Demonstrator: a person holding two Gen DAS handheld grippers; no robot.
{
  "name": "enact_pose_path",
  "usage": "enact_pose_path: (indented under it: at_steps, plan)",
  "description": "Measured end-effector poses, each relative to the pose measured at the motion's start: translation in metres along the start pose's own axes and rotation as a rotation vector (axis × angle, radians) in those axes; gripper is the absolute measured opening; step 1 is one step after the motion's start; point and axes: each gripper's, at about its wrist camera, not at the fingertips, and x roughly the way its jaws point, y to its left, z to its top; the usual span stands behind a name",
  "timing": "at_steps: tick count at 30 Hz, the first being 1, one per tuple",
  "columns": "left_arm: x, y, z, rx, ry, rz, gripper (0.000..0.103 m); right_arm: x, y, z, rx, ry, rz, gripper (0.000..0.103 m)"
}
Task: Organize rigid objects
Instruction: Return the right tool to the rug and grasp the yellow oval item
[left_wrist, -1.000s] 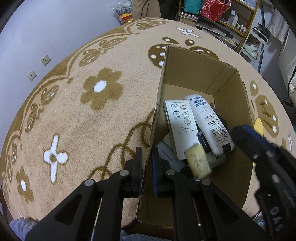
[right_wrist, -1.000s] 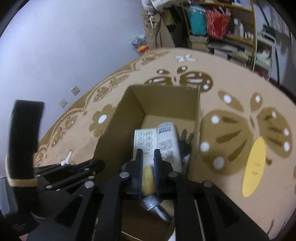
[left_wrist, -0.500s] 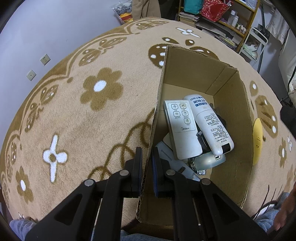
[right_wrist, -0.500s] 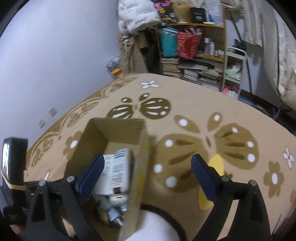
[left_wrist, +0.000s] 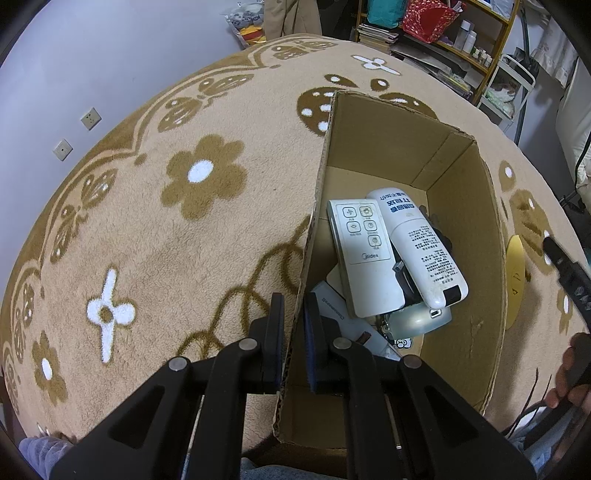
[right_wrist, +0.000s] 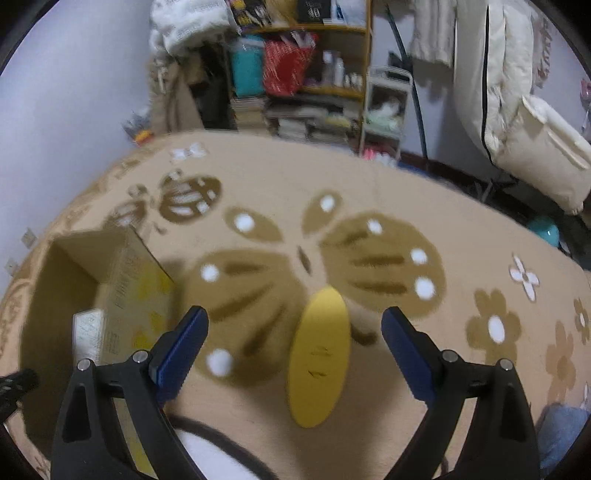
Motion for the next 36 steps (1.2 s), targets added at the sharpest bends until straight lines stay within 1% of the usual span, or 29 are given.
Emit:
enact_pose_path:
  at_steps: [6,17,19,20,28,30,32,33,34,35,36]
  plan:
    - [0.0,0.0,0.0,0.004,-0.001,-0.001,0.01,0.033,-0.013,-0.018,0.025,0.088,-0.046,0.1]
    - [0.001,-0.001,0.0,0.008,-0.002,0.003,0.009,0.07,-0.028,-0.041,0.082,0.185,-0.035,0.099]
    - [0.001,-0.001,0.0,0.009,-0.002,0.004,0.009,0.075,-0.03,-0.044,0.095,0.203,-0.028,0.097]
    - [0.001,-0.001,0.0,0.009,-0.002,0.005,0.009,0.077,-0.031,-0.045,0.099,0.208,-0.023,0.094]
    - [0.002,-0.002,0.0,0.008,-0.001,0.003,0.009,0.084,-0.024,-0.046,0.063,0.217,-0.046,0.092]
    - [0.002,-0.001,0.0,0.009,-0.002,0.004,0.009,0.085,-0.023,-0.046,0.056,0.221,-0.05,0.09]
    - [0.001,-0.001,0.0,0.009,-0.002,0.004,0.009,0.085,-0.022,-0.047,0.051,0.222,-0.051,0.085]
    - [0.001,-0.001,0.0,0.009,-0.002,0.004,0.009,0.085,-0.022,-0.046,0.052,0.218,-0.054,0.079]
    - [0.002,-0.001,0.0,0.008,-0.002,0.004,0.009,0.085,-0.021,-0.046,0.054,0.211,-0.061,0.076]
    - [0.001,-0.001,0.0,0.009,-0.002,0.004,0.009,0.085,-0.02,-0.045,0.052,0.206,-0.066,0.071]
    - [0.001,-0.001,0.0,0.008,-0.002,0.004,0.009,0.085,-0.02,-0.045,0.048,0.203,-0.065,0.062]
